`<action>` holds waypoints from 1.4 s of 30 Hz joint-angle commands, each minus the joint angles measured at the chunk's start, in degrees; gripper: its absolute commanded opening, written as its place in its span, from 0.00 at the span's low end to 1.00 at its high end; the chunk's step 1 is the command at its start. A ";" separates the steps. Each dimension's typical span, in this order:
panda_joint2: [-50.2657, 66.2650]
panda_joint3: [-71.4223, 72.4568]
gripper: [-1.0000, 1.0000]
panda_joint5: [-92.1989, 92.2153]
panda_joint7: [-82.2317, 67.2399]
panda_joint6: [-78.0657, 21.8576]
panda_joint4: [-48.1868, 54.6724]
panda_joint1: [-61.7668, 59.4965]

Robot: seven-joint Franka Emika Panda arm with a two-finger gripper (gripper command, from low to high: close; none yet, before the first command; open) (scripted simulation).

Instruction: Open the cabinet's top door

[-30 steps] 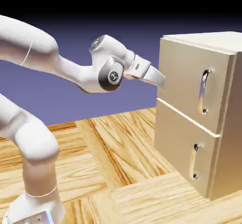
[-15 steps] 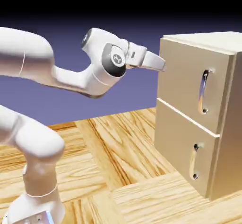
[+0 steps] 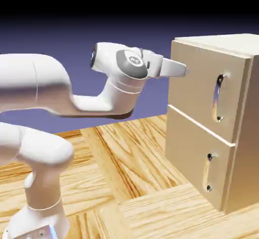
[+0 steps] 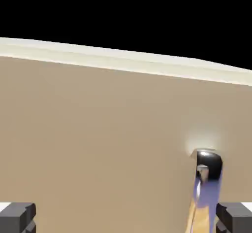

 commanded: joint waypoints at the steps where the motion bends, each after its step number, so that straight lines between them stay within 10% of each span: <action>1: -0.57 -1.11 1.00 -2.50 1.56 -0.22 0.36 0.95; 28: -10.95 -27.69 1.00 -54.61 33.54 -5.84 15.63 30.01; 29: -10.95 -27.69 0.00 -54.61 33.54 -5.84 15.63 30.01; 42: 4.91 -9.54 0.00 -51.02 53.82 -18.76 -3.13 5.75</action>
